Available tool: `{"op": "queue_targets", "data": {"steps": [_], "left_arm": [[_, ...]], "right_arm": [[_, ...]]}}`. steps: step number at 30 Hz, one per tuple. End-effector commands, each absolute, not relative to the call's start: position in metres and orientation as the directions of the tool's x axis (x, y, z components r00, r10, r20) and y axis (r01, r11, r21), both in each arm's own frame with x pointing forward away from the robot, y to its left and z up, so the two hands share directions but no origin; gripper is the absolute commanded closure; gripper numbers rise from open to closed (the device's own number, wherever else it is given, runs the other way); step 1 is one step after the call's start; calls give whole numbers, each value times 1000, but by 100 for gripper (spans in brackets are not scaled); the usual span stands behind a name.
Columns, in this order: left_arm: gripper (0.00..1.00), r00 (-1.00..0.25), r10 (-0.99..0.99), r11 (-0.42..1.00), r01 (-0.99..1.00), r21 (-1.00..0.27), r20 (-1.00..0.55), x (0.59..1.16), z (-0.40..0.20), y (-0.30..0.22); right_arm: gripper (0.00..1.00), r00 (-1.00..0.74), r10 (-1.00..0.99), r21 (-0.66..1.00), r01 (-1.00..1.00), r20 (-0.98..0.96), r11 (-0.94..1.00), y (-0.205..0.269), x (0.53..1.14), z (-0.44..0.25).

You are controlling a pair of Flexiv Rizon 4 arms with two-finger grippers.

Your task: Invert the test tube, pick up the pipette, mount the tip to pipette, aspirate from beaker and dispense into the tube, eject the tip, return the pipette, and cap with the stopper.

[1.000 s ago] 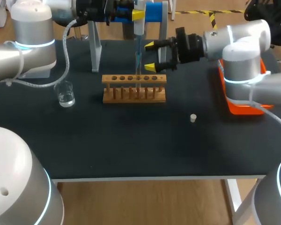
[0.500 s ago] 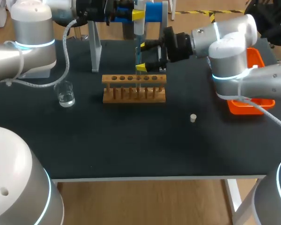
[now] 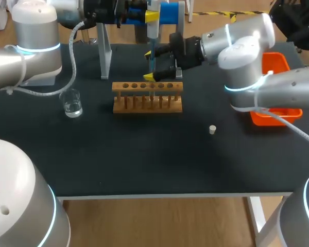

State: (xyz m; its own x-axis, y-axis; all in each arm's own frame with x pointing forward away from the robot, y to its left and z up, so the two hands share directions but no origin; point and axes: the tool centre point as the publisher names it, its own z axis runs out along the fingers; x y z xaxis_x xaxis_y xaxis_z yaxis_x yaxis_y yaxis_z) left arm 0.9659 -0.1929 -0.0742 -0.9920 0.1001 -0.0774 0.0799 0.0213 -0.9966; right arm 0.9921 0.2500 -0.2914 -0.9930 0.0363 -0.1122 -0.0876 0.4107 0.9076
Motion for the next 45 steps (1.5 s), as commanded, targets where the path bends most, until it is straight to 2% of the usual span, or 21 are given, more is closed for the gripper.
{"op": "queue_targets", "data": {"steps": [1, 45], "left_arm": [[100, -991, 105, 23, 80, -997, -77, 967, -74, -192], [100, -991, 105, 23, 80, -997, -77, 967, -74, -192]], "right_arm": [[0, -992, 45, 905, -89, -118, 416, 253, 990, -295], [0, -986, 74, 872, -96, -149, 480, 260, 987, -315]]}}
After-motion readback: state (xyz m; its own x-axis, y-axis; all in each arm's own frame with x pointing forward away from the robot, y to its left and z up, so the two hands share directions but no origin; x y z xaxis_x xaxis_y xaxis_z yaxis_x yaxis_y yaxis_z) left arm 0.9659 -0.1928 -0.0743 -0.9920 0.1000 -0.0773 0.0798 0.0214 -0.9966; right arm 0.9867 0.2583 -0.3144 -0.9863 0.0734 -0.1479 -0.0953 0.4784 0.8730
